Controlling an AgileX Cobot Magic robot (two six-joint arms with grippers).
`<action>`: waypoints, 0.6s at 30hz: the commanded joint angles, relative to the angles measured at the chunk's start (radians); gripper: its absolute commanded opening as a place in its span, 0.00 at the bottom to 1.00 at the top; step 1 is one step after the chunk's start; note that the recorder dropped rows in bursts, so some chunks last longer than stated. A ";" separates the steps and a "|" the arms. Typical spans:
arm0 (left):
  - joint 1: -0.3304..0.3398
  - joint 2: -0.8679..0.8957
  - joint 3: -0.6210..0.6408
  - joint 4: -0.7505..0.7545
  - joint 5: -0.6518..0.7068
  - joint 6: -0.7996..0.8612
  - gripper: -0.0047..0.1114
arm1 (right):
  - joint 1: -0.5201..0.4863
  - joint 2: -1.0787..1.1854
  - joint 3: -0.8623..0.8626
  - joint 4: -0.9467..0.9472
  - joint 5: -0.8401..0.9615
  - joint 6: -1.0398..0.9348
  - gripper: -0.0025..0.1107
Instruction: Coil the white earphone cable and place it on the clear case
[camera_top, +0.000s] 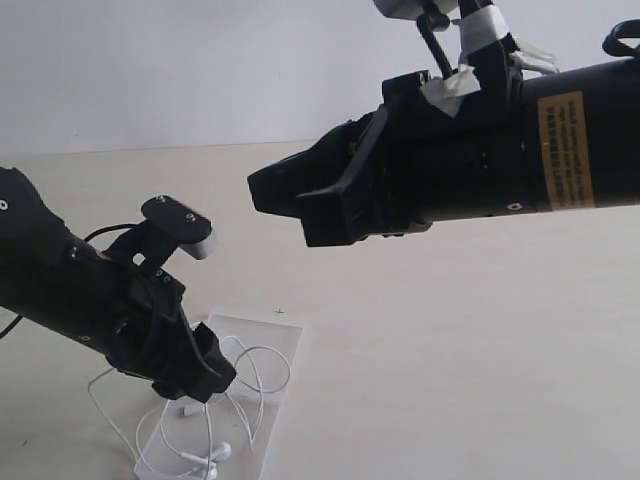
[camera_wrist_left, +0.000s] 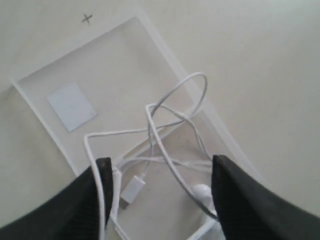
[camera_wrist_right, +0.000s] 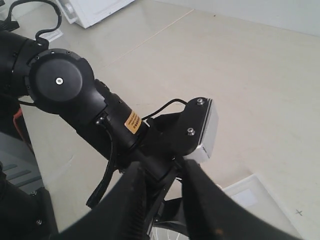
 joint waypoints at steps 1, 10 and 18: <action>-0.006 -0.001 -0.006 0.101 0.048 -0.084 0.54 | -0.004 0.003 0.001 -0.001 -0.001 0.003 0.25; -0.015 0.001 -0.006 0.218 0.071 -0.154 0.54 | -0.004 0.003 0.001 -0.001 -0.001 0.003 0.25; -0.037 0.001 -0.006 0.277 0.075 -0.188 0.54 | -0.004 0.003 0.001 -0.001 -0.011 0.003 0.25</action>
